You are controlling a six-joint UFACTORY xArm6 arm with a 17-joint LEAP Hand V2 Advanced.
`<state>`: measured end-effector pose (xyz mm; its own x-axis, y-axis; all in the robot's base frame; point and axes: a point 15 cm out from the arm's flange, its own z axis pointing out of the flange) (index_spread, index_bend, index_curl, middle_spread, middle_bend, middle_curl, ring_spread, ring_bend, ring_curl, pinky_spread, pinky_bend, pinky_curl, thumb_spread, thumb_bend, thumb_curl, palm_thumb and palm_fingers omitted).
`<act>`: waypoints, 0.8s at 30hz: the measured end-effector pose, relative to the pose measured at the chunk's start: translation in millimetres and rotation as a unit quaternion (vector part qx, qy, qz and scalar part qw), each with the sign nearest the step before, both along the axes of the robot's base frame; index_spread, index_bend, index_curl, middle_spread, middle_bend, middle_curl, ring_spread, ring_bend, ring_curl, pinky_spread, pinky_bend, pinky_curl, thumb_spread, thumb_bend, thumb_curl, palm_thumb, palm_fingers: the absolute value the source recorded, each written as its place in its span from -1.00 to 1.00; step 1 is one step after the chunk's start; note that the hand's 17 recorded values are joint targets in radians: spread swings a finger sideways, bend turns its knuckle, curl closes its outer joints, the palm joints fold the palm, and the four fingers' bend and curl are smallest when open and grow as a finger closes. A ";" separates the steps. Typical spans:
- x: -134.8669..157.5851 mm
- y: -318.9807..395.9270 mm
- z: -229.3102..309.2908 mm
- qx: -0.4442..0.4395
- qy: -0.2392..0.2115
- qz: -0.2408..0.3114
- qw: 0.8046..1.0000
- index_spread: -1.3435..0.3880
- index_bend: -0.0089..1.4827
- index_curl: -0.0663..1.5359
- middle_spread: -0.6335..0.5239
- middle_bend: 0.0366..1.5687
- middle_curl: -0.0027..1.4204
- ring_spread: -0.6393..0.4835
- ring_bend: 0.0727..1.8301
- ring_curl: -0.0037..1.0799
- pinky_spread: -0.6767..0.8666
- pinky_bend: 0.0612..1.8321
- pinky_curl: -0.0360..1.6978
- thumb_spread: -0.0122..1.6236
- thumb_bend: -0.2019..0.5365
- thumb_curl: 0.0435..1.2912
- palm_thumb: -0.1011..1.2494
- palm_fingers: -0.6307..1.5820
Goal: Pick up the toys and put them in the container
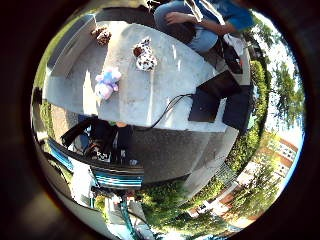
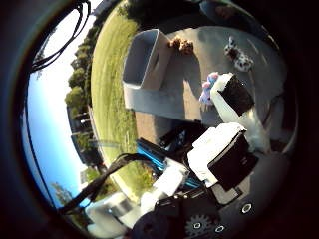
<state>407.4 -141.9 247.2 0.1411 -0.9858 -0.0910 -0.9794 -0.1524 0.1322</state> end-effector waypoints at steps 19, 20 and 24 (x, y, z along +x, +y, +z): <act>96.1 -87.2 -23.4 -0.067 -0.006 -0.179 0.982 0.44 -0.81 -0.54 0.13 -0.79 -0.54 0.65 -0.64 -0.34 0.43 -0.51 -0.68 0.55 -0.60 -0.53 0.03 -0.12; 101.0 -85.4 -34.9 -0.067 0.001 -0.186 0.980 0.46 -0.80 -0.54 0.14 -0.79 -0.54 0.66 -0.62 -0.33 0.44 -0.51 -0.68 0.54 -0.60 -0.53 -0.02 -0.11; 118.0 -79.3 -89.1 -0.065 0.019 -0.196 0.978 0.50 -0.80 -0.56 0.18 -0.80 -0.53 0.68 -0.56 -0.31 0.45 -0.46 -0.68 0.52 -0.55 -0.55 -0.09 -0.11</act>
<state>525.4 -221.2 158.1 -0.2502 -0.9673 0.0405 -0.9535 0.2535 0.1631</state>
